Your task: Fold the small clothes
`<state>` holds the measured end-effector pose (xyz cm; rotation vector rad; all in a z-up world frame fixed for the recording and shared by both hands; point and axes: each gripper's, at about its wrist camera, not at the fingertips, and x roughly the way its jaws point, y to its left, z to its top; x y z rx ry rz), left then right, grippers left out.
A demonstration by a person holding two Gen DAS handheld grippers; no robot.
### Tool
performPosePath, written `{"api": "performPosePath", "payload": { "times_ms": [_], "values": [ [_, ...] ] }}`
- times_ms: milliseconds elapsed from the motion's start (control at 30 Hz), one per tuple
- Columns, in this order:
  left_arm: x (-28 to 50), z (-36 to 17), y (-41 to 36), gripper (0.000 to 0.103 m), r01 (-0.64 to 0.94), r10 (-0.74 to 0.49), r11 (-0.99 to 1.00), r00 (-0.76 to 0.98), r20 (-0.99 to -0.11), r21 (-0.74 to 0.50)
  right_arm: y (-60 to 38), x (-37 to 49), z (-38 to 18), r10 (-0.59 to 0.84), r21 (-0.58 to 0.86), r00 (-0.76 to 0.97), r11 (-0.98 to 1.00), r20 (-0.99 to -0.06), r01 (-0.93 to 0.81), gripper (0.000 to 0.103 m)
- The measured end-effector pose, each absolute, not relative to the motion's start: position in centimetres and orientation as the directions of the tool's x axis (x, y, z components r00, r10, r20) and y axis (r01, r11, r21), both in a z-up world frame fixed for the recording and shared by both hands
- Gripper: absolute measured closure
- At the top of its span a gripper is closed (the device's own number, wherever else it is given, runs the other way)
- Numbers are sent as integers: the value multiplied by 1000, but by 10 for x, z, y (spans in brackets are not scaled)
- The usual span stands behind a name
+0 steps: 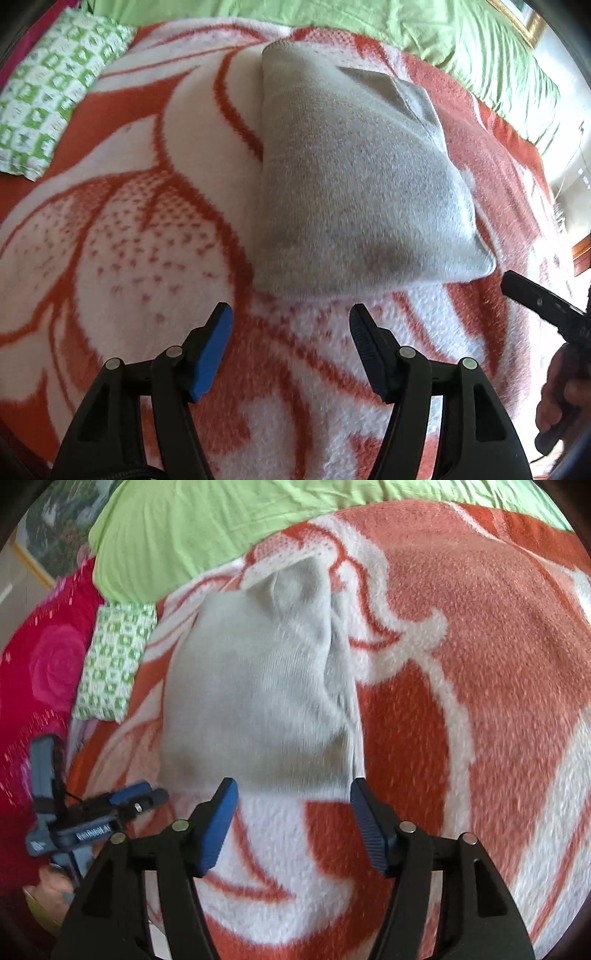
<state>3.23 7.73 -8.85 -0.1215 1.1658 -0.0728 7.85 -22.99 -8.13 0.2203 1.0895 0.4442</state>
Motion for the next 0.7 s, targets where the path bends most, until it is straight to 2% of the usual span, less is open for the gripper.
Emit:
{"api": "performPosePath", "payload": {
  "times_ms": [133,333,500,700],
  "values": [
    [10,-87,73,30,6,-57,998,439,-897,-61,-221,58,-85,428,332,411,899,-805,-286,32],
    [-11,-88,65,23,5,-17,1000,478,-878,-17,-210,40,-87,375,235,467,914,-801,-331,30],
    [-7,-82,53,23,41,15,998,482,-876,40,-208,35,-77,401,239,499,903,-769,-357,21],
    [-2,-57,56,20,1,33,999,554,-832,40,-199,39,-63,421,221,523,888,-741,-402,13]
  ]
}}
